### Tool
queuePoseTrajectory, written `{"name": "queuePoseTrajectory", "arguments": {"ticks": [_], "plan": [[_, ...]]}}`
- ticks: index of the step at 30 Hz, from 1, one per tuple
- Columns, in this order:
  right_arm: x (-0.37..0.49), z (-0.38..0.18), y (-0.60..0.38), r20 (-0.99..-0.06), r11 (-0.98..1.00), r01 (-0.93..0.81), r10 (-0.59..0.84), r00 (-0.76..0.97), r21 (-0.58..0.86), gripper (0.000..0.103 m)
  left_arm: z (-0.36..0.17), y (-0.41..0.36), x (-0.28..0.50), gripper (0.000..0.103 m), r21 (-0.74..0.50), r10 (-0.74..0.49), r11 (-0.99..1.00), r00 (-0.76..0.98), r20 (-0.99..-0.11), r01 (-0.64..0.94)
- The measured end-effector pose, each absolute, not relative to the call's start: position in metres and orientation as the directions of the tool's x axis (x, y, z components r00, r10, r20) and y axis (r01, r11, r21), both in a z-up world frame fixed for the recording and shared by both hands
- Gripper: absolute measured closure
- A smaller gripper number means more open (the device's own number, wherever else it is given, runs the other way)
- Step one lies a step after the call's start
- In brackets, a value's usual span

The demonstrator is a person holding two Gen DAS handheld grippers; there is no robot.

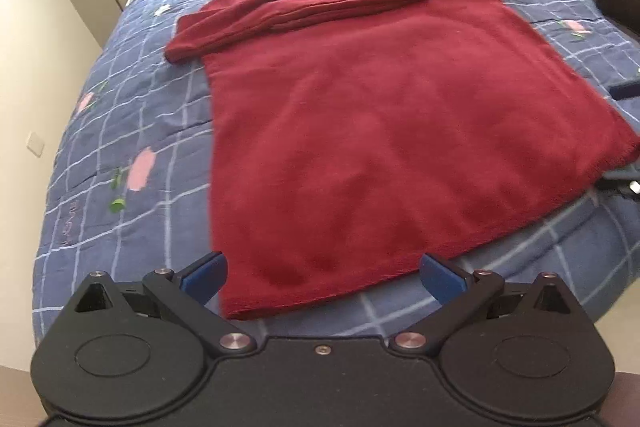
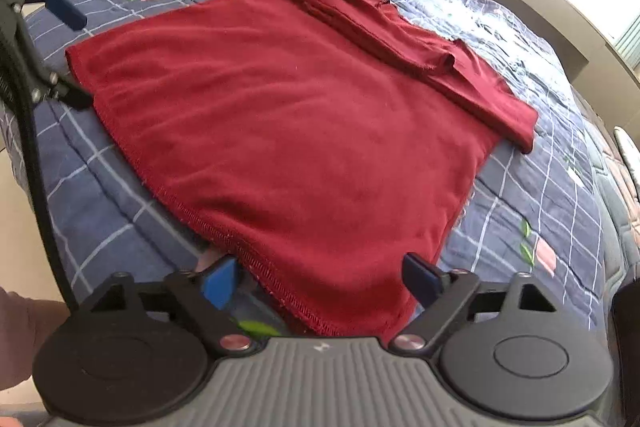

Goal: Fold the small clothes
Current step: 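Grasp the hem with the right tool while the left tool grasps the hem corner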

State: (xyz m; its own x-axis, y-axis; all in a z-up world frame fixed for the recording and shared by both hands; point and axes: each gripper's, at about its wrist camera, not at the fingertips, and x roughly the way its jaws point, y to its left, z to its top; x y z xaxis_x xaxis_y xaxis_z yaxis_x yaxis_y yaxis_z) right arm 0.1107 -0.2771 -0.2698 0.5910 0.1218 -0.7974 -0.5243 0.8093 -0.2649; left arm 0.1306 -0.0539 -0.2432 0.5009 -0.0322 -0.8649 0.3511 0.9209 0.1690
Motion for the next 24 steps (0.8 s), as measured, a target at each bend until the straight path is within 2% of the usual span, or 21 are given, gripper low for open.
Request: {"name": "queuePoseTrajectory", "arguments": {"ticks": [3, 8, 11, 15, 19, 22, 24], "plan": [[0.118, -0.264, -0.278, -0.813, 0.812, -0.544, 0.164, 0.558, -0.209, 0.04, -0.246, -0.064, 0.127, 0.001, 0.167, -0.049, 0.909, 0.498, -0.866, 0.381], [0.133, -0.251, -0.292, -0.827, 0.87, -0.492, 0.245, 0.507, -0.044, 0.075, -0.25, -0.08, 0.117, 0.001, 0.158, -0.097, 0.878, 0.492, -0.865, 0.451], [0.146, -0.246, -0.306, -0.824, 0.908, -0.413, 0.29, 0.487, 0.075, 0.083, -0.255, -0.087, 0.114, 0.001, 0.187, -0.087, 0.859, 0.495, -0.864, 0.477], [0.162, -0.245, -0.326, -0.815, 0.93, -0.311, 0.332, 0.475, 0.197, 0.086, -0.262, -0.093, 0.121, 0.002, 0.216, -0.056, 0.848, 0.488, -0.871, 0.484], [0.169, -0.245, -0.333, -0.815, 0.931, -0.3, 0.336, 0.472, 0.21, 0.089, -0.267, -0.091, 0.135, 0.008, 0.275, 0.005, 0.837, 0.496, -0.868, 0.472], [0.168, -0.246, -0.331, -0.82, 0.928, -0.322, 0.329, 0.469, 0.188, 0.089, -0.266, -0.081, 0.143, 0.017, 0.282, 0.013, 0.841, 0.503, -0.864, 0.462], [0.166, -0.248, -0.327, -0.824, 0.925, -0.339, 0.322, 0.466, 0.169, 0.088, -0.263, -0.074, 0.146, 0.031, 0.29, 0.013, 0.839, 0.515, -0.857, 0.46]]}}
